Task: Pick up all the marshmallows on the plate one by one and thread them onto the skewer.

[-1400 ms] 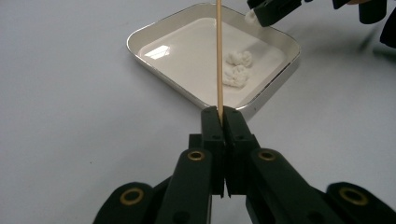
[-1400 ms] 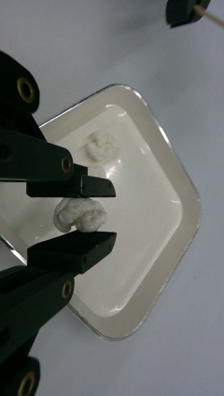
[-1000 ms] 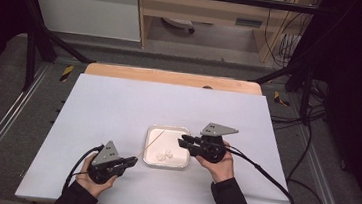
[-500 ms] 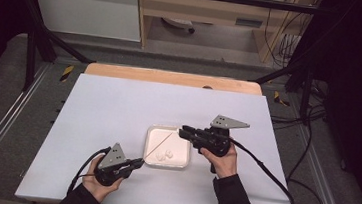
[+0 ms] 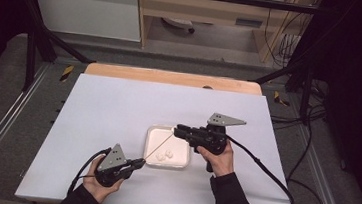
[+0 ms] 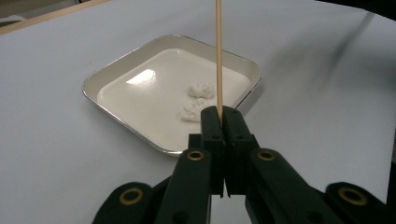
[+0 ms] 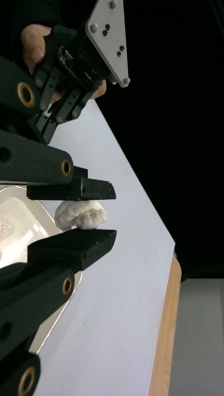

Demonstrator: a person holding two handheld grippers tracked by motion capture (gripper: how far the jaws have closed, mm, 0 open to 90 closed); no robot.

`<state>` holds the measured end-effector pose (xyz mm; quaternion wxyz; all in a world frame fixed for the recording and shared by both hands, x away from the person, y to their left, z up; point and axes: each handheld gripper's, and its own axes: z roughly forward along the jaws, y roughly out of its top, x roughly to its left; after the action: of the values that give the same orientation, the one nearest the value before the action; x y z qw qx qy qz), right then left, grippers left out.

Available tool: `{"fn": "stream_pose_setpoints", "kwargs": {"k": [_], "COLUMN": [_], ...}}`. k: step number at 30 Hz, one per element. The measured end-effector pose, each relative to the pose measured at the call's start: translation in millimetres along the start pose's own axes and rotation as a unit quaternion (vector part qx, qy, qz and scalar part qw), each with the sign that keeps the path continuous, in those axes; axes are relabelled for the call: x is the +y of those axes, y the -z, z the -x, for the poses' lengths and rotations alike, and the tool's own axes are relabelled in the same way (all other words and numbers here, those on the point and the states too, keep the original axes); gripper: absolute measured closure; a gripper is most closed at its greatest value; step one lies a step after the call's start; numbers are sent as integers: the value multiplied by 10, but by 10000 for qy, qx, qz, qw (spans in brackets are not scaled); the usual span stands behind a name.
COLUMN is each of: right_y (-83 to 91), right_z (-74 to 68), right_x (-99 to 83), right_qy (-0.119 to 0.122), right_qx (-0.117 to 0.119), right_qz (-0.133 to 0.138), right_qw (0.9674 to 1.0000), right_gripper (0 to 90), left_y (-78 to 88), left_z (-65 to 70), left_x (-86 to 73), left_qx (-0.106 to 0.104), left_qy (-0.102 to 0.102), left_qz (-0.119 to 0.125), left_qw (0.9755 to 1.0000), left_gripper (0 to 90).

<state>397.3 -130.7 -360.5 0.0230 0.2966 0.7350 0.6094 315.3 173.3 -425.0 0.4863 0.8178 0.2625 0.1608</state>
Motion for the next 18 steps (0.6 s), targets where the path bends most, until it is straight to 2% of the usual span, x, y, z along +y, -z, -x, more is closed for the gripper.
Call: {"fn": "stream_pose_setpoints", "kwargs": {"k": [5,12,18], "right_y": [-17,-17,-17], "right_z": [9,14,4], "right_x": [-11,4,2], "right_qy": [-60,-315,-390], "right_qx": [66,354,486], "right_qz": [-18,72,115], "right_qw": [10000,9989,9980], "right_gripper": [750,764,777], "left_y": [2,16,1], "left_z": [8,19,30], "left_x": [-8,-21,-42], "left_qx": [11,25,25], "left_qy": [-50,-163,-185], "left_qz": [53,271,388], "left_qw": [10000,9995,9991], "left_gripper": [890,891,891]}}
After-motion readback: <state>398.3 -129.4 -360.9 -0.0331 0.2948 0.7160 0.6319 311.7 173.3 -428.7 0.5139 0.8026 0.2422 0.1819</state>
